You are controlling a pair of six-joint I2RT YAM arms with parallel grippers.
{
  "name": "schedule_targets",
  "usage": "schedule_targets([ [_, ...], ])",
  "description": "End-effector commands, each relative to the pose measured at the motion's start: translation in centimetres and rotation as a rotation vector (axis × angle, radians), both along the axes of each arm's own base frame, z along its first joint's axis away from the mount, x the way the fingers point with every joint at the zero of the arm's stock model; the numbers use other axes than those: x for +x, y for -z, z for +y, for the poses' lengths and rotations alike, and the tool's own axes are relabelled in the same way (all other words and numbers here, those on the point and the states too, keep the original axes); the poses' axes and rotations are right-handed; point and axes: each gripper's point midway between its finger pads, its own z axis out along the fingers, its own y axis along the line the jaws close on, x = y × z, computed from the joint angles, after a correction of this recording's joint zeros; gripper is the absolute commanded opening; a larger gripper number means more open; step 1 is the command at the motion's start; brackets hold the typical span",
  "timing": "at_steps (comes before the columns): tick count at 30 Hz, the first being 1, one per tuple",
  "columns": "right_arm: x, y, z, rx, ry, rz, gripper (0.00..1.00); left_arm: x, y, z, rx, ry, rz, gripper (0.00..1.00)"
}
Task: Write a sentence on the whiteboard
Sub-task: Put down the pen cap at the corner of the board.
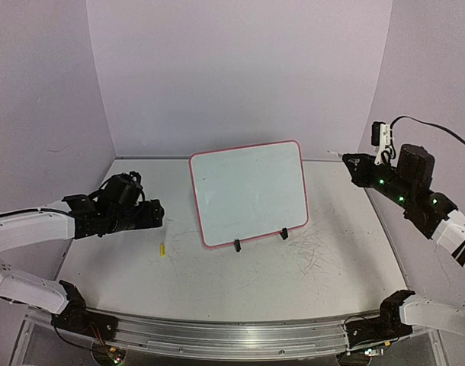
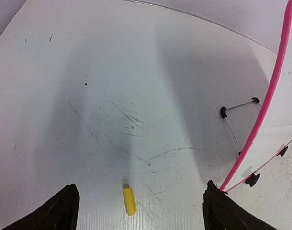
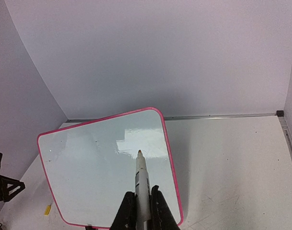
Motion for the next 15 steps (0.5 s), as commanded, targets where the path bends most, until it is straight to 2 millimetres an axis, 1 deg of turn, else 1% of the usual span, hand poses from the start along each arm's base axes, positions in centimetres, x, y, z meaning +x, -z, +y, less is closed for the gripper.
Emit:
schedule_targets([
  [1,1.0,-1.0,-0.7,-0.008,0.059,-0.003,0.00,0.6,-3.2,0.2,-0.016,0.024,-0.129,0.94],
  [4,1.5,-0.7,-1.0,-0.016,0.086,0.014,0.00,0.7,-4.1,0.2,-0.083,0.017,-0.207,0.97],
  [6,2.0,-0.9,-1.6,-0.028,0.125,0.007,0.00,0.8,-4.6,0.0,-0.150,0.012,-0.229,0.99],
  [8,2.3,-1.3,-1.7,-0.055,0.130,-0.006,0.00,1.1,-4.7,-0.6,-0.190,0.013,-0.225,0.99],
  [12,2.8,-2.3,-0.8,-0.090,0.086,-0.027,0.00,1.9,-4.0,-2.1,-0.231,0.035,-0.172,0.99],
  [15,2.9,-2.4,0.2,-0.103,0.034,-0.027,0.00,2.6,-4.0,-2.8,-0.265,0.052,-0.157,0.99],
])
